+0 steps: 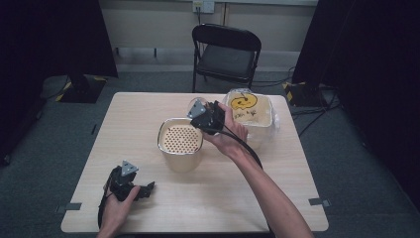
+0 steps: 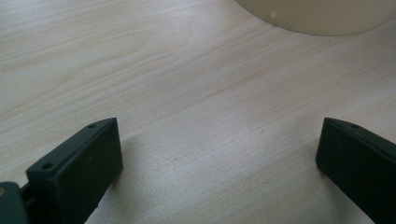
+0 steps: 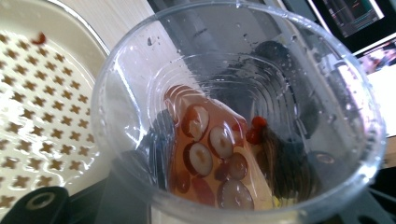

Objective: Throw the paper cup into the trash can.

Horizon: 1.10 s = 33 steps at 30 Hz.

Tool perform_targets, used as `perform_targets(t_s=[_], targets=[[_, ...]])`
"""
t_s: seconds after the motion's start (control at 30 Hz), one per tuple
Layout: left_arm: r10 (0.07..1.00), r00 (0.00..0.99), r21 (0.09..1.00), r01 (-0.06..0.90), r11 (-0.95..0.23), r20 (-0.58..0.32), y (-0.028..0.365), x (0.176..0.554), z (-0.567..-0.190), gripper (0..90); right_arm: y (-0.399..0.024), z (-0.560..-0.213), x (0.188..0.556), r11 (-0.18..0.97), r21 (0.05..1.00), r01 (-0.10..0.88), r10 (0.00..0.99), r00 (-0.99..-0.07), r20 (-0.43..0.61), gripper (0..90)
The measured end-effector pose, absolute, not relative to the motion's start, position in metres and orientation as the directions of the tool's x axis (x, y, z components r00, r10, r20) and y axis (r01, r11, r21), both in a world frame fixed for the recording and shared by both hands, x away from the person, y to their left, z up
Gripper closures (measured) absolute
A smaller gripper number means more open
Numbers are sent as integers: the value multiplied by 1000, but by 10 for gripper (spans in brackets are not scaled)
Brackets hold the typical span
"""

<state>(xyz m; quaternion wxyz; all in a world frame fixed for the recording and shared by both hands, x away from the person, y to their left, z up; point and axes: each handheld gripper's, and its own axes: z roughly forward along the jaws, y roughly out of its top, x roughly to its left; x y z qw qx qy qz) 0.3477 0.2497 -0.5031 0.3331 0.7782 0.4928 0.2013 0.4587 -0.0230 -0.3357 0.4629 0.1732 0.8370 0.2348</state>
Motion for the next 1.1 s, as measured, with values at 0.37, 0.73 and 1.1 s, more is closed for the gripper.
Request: perform_targets(t_s=[0.37,0.73,1.1], targets=[[901,433,717,633,-292,-16,250,348,-503,0,-1,-358,454,956,294,4,273,-379,-884,533],[901,433,717,633,-293,-15,250,348,-503,0,10,-362,454,990,134,-43,115,-297,-948,535],[898,440,711,633,-305,-7,250,348,-503,0,16,-364,454,997,-24,-79,-40,-205,-978,539]])
